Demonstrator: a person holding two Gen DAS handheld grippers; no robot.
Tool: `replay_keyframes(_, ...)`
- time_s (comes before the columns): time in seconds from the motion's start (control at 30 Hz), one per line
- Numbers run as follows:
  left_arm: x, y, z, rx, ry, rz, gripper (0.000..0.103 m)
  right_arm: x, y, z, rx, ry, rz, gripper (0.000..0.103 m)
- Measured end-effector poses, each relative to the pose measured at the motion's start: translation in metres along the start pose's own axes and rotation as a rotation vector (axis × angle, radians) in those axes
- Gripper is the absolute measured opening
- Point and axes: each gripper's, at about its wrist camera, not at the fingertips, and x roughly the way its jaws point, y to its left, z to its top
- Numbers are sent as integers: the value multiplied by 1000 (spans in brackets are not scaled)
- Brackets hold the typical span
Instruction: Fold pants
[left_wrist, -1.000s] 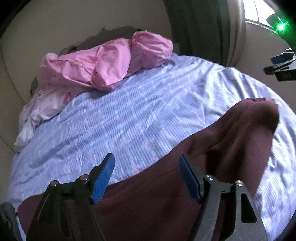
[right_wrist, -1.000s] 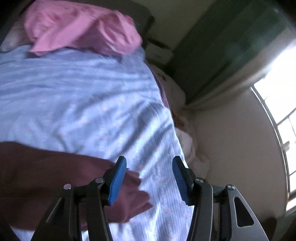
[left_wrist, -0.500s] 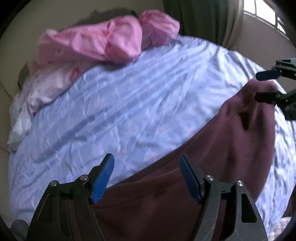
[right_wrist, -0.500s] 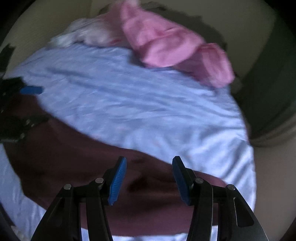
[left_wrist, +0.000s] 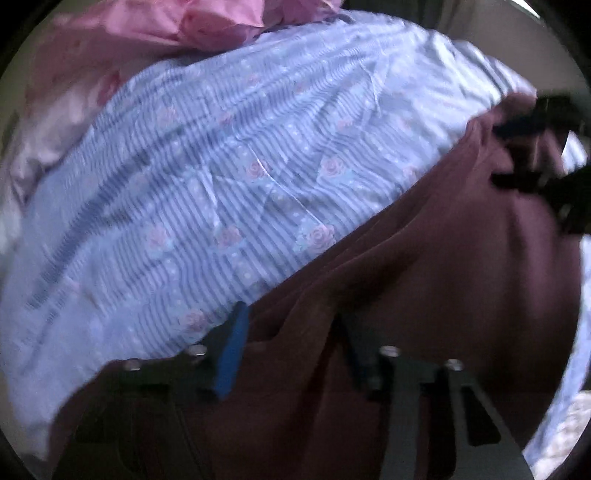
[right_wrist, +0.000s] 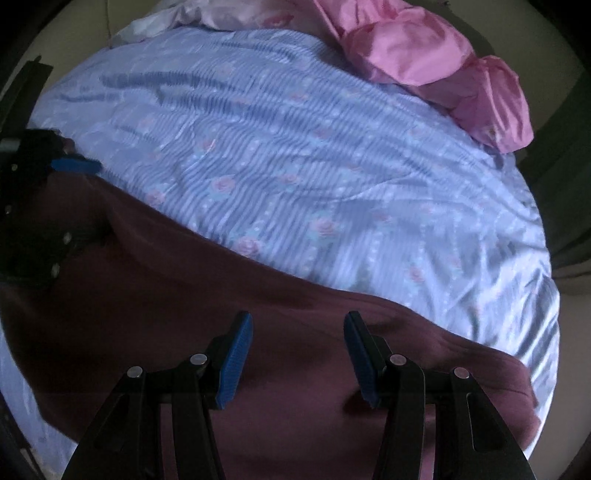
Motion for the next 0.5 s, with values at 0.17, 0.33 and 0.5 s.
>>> replay_keyframes(0.17, -8, 28, -4, -118, -24, -66, 43, 5, 11, 7, 7, -19, 42, 52)
replay_keyframes(0.33, -16, 23, -8, -75, -46, 70, 71, 32, 15, 20, 98, -2, 37, 52)
replay_keyframes(0.5, -55, 46, -19, -130, -128, 107, 72, 51, 16, 24, 159, 40, 31, 52)
